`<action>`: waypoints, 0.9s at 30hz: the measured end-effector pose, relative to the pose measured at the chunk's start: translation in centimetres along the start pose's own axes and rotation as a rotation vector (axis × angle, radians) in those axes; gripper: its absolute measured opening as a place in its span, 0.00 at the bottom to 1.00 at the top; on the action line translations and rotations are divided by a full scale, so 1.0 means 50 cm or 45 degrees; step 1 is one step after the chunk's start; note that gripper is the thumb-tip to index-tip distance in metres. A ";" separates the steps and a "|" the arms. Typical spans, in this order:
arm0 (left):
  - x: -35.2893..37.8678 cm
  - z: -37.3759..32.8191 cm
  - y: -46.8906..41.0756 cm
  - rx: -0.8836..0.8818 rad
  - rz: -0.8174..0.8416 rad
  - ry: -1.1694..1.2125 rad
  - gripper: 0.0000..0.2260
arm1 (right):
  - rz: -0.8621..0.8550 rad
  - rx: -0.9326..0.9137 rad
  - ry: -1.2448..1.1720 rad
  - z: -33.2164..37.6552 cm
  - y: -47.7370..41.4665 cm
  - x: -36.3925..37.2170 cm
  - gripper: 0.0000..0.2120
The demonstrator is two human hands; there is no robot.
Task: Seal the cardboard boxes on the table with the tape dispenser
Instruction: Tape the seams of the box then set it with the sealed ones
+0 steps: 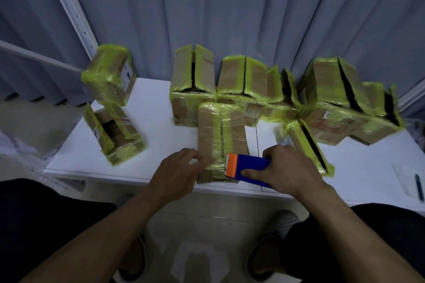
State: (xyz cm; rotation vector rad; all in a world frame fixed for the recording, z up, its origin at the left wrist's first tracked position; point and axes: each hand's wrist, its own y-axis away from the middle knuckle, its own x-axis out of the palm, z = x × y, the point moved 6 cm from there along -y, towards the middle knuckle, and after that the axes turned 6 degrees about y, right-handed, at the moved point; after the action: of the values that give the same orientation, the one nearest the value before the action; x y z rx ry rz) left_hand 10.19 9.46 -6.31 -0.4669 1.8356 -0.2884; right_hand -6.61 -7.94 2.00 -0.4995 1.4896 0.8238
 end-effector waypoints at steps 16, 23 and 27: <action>0.017 -0.004 -0.023 0.053 0.007 0.114 0.12 | 0.057 -0.036 -0.054 0.016 -0.012 0.015 0.31; 0.011 0.008 -0.013 0.036 0.054 0.128 0.17 | 0.112 -0.095 -0.210 -0.006 0.001 0.011 0.31; -0.003 0.014 -0.006 0.034 0.041 0.107 0.18 | 0.108 -0.095 -0.200 -0.018 0.017 0.001 0.29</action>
State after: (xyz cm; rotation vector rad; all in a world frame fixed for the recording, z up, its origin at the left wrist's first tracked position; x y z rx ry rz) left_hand 10.97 9.26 -6.28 -0.4121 1.9168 -0.3144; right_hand -7.84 -8.06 2.05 -0.4191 1.3467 0.9662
